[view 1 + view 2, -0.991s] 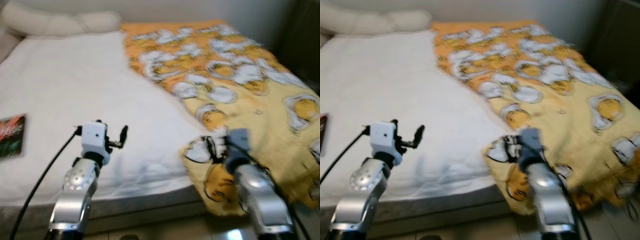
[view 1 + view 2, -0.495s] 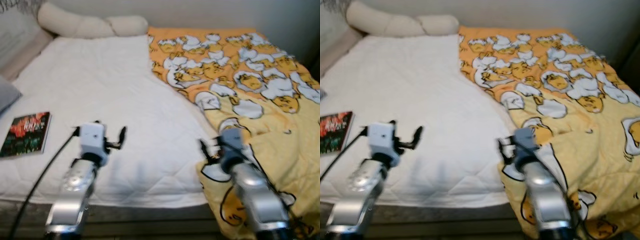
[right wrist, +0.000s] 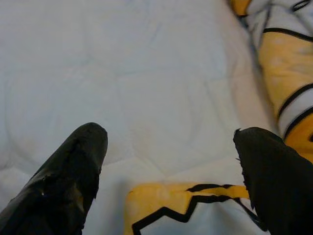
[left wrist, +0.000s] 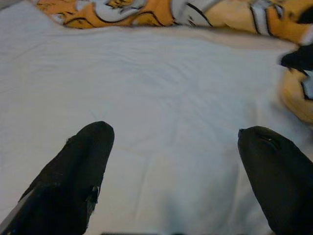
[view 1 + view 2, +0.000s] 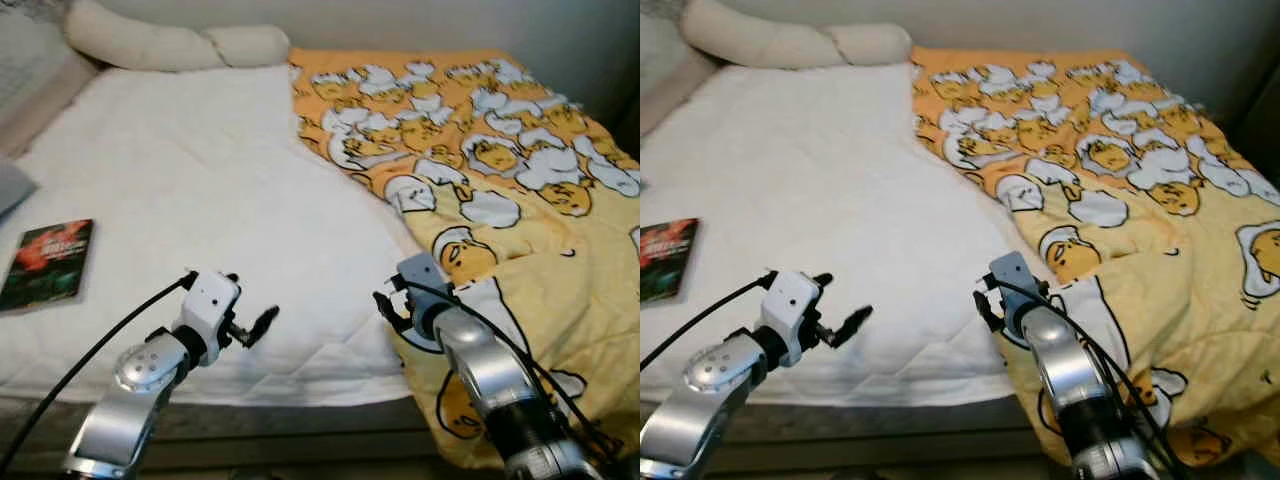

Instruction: Clean up the room

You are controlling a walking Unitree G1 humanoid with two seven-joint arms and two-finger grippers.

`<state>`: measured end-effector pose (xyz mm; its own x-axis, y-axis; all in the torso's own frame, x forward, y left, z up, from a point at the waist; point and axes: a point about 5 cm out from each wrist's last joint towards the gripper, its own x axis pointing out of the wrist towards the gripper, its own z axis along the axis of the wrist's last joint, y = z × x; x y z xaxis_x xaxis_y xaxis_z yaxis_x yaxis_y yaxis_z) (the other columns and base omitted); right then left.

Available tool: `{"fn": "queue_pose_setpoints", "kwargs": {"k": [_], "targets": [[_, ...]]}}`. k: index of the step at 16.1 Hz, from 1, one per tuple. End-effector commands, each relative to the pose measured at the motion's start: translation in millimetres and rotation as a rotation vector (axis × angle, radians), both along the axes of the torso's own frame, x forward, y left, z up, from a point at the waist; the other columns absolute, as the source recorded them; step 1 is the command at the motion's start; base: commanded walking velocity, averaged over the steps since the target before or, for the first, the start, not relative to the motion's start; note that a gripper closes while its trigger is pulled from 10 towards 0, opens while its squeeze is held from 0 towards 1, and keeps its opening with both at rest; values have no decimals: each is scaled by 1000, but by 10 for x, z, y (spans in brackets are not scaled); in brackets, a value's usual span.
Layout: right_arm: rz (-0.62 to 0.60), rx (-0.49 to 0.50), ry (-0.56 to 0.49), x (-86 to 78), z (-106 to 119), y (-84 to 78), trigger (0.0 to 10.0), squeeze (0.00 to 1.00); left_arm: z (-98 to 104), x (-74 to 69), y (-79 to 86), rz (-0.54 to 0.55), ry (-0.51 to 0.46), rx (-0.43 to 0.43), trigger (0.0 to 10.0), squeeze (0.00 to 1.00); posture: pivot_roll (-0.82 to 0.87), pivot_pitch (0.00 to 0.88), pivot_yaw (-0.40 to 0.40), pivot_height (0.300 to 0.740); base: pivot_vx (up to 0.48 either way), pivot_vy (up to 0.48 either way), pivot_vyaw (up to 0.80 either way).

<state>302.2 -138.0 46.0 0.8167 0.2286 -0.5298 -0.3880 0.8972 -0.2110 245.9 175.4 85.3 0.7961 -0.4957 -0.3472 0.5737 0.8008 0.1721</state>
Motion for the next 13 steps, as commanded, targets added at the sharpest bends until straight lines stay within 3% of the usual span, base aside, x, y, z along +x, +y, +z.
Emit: {"fn": "queue_pose_setpoints", "kwargs": {"k": [1,4,5,6,10,13], "targets": [[39,-66,19,76,-66,-23,10000,1000,38,-5,-19,-86,10,31,10000,0,161,0,14,740,0,0,0],[56,-151,46,210,-105,-75,10000,1000,58,-44,42,-149,42,62,10000,0,177,0,20,740,0,0,0],[79,-168,63,242,-121,-74,10000,271,86,-49,42,-172,50,71,10000,0,192,0,26,740,0,0,0],[106,-177,79,255,-140,-63,10000,0,114,-62,37,-190,55,77,10000,0,201,0,28,740,0,0,0],[157,-304,109,273,-189,-115,10000,0,220,-140,12,-253,83,83,10000,0,241,0,31,740,0,0,0],[132,-336,142,257,-222,-192,10000,0,193,-202,-6,-299,120,80,10000,0,269,63,30,740,0,0,0]]}}
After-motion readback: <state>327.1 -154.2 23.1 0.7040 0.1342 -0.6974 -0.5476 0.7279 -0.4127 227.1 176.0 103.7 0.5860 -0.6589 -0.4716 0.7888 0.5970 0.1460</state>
